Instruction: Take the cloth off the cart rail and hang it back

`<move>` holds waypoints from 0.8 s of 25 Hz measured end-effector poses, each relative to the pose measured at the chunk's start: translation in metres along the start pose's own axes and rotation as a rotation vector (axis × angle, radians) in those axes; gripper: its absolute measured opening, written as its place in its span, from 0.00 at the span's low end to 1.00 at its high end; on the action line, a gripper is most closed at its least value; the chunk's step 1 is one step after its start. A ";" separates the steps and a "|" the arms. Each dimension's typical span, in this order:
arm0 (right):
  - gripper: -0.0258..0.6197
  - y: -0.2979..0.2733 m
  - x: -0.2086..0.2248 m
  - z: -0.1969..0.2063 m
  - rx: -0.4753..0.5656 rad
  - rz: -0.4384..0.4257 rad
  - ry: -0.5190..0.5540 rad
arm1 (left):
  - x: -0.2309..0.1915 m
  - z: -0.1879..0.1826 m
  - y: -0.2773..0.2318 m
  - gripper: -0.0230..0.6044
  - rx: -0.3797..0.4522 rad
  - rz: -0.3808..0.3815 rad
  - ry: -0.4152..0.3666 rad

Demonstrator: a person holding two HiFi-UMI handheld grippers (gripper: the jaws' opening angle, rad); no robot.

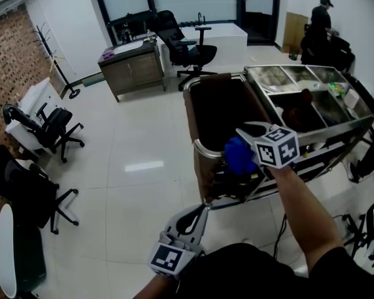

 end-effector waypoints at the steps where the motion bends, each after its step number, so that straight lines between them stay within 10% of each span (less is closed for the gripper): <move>1: 0.22 0.003 -0.001 -0.001 0.011 -0.004 -0.010 | 0.001 0.000 0.000 0.04 0.000 0.002 -0.002; 8: 0.06 0.049 -0.017 -0.039 0.188 -0.103 -0.093 | 0.005 -0.002 -0.004 0.04 -0.007 0.015 -0.008; 20: 0.05 0.174 -0.037 -0.056 0.456 -0.284 -0.341 | 0.017 -0.009 -0.023 0.04 -0.002 0.053 -0.027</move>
Point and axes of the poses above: the fingertips, and each gripper's own axes: y backward along the fingers, x to its right, z out of its underside, the point moved 2 cm from there along y, backward along the fingers, and after that the axes turned 7 degrees about z, right-handed, at the moved point
